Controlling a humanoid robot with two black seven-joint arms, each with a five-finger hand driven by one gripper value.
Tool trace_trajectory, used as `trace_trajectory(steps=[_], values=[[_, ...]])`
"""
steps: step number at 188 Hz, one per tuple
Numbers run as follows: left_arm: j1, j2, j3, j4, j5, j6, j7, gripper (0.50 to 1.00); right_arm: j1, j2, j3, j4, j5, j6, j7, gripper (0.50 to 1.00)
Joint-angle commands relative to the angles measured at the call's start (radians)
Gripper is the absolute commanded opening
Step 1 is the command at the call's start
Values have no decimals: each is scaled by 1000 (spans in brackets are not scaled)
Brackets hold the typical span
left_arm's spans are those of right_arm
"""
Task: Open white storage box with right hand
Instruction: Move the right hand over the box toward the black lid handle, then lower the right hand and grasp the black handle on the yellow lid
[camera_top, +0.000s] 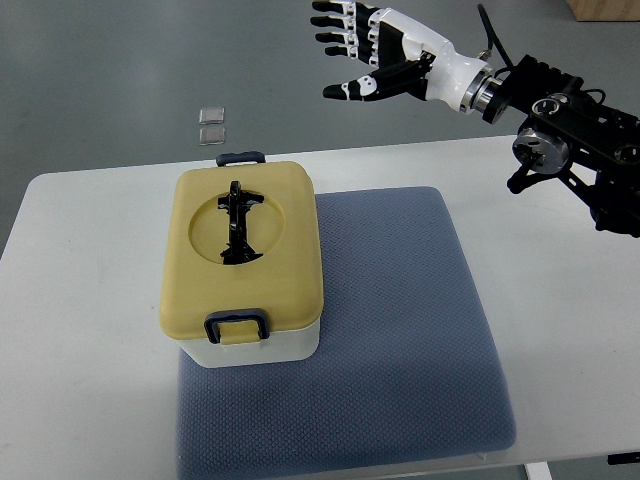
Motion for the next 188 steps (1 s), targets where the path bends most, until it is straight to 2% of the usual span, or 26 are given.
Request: trace_trajectory(steps=[1, 45, 65, 90, 107, 157, 188], values=[[0, 0, 1, 0, 0, -1, 0, 1000, 128, -24, -209, 28, -56, -16, 65, 928], [0, 0, 1, -2, 1, -3, 0, 1000, 280, -34, -378, 89, -179, -71, 166, 928], [0, 0, -1, -2, 0, -3, 0, 1000, 294, -15, -459, 106, -288, -217, 231, 928], [0, 0, -1, 0, 0, -3, 0, 1000, 291, 16, -539, 114, -355, -353, 231, 926], [0, 0, -1, -2, 0, -3, 0, 1000, 283, 36, -551, 114, -361, -407, 231, 926], [2, 0, -1, 0, 0, -1, 0, 1000, 249, 88, -551, 106, -363, -487, 231, 924], [2, 0, -1, 0, 0, -1, 0, 1000, 226, 125, -549, 97, -363, -496, 231, 924]])
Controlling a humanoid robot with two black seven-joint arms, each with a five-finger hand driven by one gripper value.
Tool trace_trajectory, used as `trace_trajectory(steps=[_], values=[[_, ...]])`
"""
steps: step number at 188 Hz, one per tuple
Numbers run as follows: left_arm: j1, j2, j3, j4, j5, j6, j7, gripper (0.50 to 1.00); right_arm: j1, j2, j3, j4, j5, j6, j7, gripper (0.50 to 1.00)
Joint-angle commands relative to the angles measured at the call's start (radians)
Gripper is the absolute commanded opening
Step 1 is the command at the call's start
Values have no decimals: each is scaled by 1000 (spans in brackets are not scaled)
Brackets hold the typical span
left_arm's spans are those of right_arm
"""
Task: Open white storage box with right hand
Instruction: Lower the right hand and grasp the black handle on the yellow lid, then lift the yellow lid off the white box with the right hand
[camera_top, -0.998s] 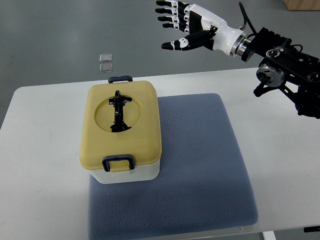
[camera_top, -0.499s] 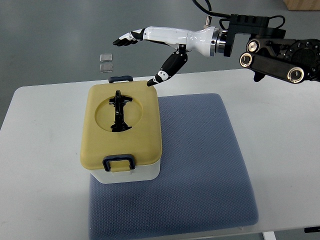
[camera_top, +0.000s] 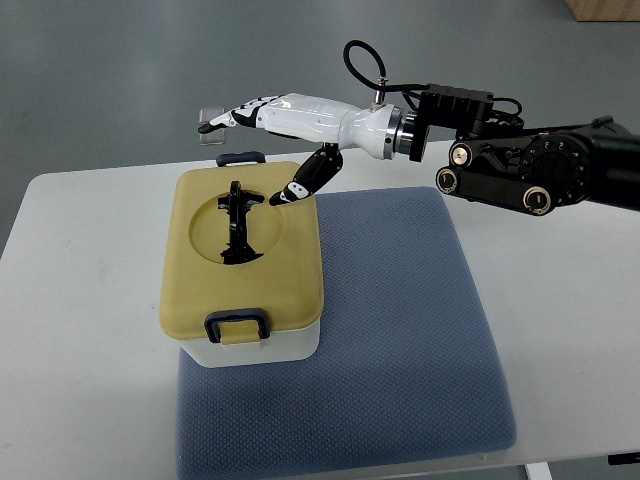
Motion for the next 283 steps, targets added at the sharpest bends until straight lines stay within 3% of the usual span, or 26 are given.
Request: trace_trajectory(steps=[1, 69, 97, 111, 137, 149, 155, 225, 283], values=[[0, 0, 0, 0, 0, 0, 0, 1000, -14, 27, 1, -6, 0, -6, 0, 924], [4, 0, 0, 0, 0, 0, 0, 1000, -60, 122, 4, -75, 1, -57, 0, 921], [4, 0, 0, 0, 0, 0, 0, 1000, -76, 165, 12, -101, 15, -99, 0, 897], [4, 0, 0, 0, 0, 0, 0, 1000, -82, 182, 18, -108, 18, -116, 0, 858], [4, 0, 0, 0, 0, 0, 0, 1000, -94, 207, 18, -131, 20, -141, 0, 738], [6, 0, 0, 2, -1, 0, 0, 1000, -99, 211, 18, -133, 20, -158, 0, 562], [4, 0, 0, 2, -1, 0, 0, 1000, -99, 213, 18, -133, 20, -164, 0, 500], [6, 0, 0, 0, 0, 0, 0, 1000, -34, 158, 58, -95, 38, -172, 0, 500], [6, 0, 1, 0, 0, 0, 1, 1000, 68, -88, 58, 77, 60, -139, 0, 500]])
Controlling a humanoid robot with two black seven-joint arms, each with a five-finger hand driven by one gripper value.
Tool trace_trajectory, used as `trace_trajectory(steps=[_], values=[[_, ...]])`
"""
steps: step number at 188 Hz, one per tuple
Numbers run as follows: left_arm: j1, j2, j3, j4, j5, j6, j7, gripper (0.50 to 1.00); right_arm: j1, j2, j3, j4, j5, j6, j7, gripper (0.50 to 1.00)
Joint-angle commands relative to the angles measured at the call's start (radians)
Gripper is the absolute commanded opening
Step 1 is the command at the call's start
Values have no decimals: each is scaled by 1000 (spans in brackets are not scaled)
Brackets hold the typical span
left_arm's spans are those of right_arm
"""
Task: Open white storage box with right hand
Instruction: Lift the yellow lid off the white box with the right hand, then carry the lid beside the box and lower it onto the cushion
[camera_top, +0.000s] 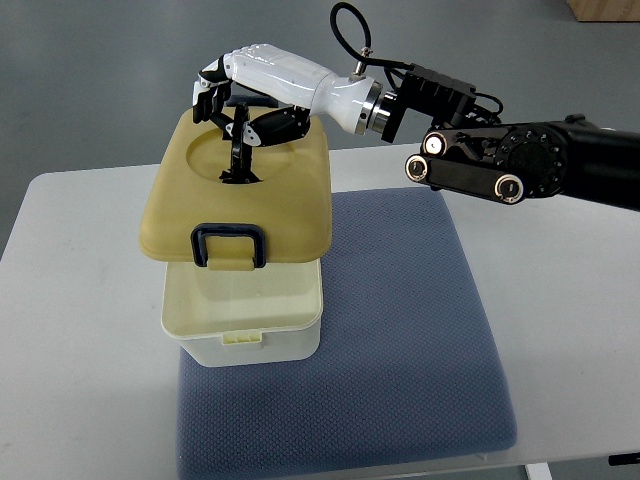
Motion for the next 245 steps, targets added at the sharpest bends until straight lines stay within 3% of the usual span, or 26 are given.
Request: trace_trajectory(steps=[1, 51, 118, 178, 245], values=[[0, 0, 2, 0, 0, 0, 1, 1000, 27, -98, 0, 65, 1, 19, 0, 500], [0, 0, 2, -2, 0, 0, 10, 1000, 21, -325, 0, 186, -12, 60, 0, 500], [-1, 0, 3, -2, 2, -2, 13, 1000, -88, -509, -6, 191, -18, 74, 0, 500], [-1, 0, 6, -2, 3, -2, 15, 1000, -218, -532, -8, 163, -42, 66, 0, 500], [-1, 0, 3, -2, 2, 0, 15, 1000, -339, -460, -8, 108, -47, 59, 0, 500]])
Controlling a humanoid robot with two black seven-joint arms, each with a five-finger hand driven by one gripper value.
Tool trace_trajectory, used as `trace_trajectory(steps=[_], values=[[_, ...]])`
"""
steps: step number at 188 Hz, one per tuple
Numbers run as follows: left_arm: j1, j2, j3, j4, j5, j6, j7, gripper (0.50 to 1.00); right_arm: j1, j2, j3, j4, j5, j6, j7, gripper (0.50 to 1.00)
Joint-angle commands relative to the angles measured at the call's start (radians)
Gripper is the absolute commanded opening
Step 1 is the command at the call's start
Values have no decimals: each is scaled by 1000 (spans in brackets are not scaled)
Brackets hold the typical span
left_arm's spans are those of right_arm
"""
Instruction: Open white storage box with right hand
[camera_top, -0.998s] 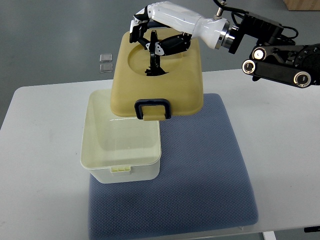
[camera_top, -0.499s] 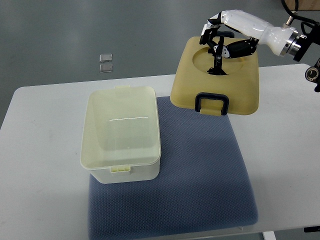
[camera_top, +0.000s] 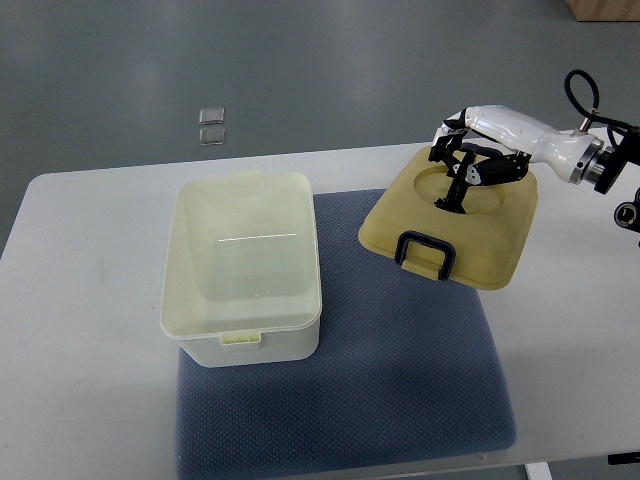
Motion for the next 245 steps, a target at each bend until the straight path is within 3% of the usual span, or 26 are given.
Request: trace_trajectory(steps=[1, 77, 84, 118, 131, 142, 168, 177, 199, 245], values=[[0, 0, -2, 0, 0, 0, 0, 1000, -29, 34, 0, -15, -4, 0, 0, 500], [0, 0, -2, 2, 0, 1, 0, 1000, -104, 129, -1, -50, -73, -31, 0, 500], [0, 0, -2, 2, 0, 1, 0, 1000, -112, 141, -1, -50, -73, -31, 0, 551], [0, 0, -2, 2, 0, 1, 0, 1000, -155, 156, -3, -50, -127, -31, 0, 611], [0, 0, -2, 2, 0, 1, 0, 1000, -167, 156, -5, -49, -161, -31, 0, 680], [0, 0, -2, 2, -2, 1, 0, 1000, -181, 164, -5, -49, -184, -31, 0, 697], [0, 0, -2, 2, 0, 1, 0, 1000, -210, 166, -9, -49, -217, -28, 0, 838], [0, 0, -2, 2, 0, 1, 0, 1000, -210, 155, -20, -49, -222, -20, 0, 919], [0, 0, -2, 2, 0, 1, 0, 1000, -201, 140, -52, -46, -228, -19, 0, 926], [0, 0, -2, 2, 0, 1, 0, 1000, -152, 5, -44, -12, -222, 33, 0, 926]])
